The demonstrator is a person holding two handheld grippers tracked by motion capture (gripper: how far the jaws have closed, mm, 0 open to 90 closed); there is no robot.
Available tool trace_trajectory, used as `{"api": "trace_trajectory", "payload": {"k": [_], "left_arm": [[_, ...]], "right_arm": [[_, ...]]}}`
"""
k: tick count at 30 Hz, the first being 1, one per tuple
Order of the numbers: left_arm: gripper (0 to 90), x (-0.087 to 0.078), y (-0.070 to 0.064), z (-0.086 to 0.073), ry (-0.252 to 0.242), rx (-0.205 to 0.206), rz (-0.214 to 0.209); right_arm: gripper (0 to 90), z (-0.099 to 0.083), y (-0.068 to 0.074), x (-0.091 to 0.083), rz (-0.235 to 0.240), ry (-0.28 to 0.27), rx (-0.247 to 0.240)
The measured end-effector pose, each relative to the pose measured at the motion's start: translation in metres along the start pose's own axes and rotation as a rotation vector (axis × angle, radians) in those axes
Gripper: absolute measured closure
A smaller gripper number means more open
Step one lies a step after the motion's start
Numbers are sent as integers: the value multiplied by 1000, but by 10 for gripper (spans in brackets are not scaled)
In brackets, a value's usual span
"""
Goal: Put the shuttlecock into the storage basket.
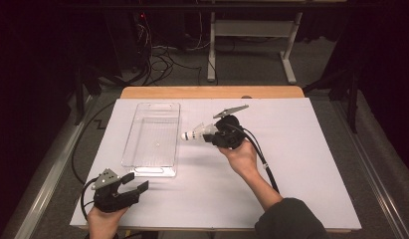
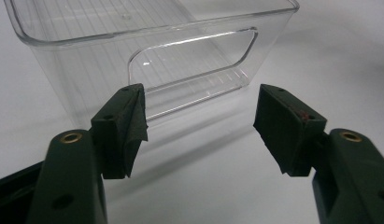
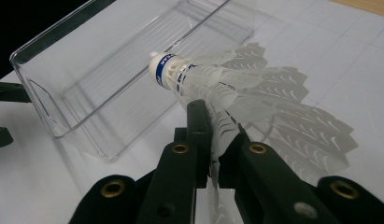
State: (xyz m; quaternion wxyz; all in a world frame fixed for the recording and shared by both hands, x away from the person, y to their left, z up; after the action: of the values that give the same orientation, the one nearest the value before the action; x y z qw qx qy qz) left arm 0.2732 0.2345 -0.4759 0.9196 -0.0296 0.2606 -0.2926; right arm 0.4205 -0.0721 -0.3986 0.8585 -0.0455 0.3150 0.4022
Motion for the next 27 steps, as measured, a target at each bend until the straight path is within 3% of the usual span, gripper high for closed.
{"api": "trace_trajectory", "payload": {"k": [27], "left_arm": [[348, -1, 0, 0, -1, 2, 1]], "right_arm": [[883, 23, 18, 18, 38, 10, -18]]}}
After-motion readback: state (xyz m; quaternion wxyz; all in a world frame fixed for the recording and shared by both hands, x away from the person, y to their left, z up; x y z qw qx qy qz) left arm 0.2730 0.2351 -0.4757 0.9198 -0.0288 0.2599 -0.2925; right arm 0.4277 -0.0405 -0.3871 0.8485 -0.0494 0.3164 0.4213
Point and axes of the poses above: each handheld gripper's, and its own axes: x roughly forward along the jaws, z roughly out of its top, y roughly to its left, the point moved 3 cm from there along x, roughly forward along the jaws, and after that the axes turned 7 degrees about -y, right-handed, at the moved point
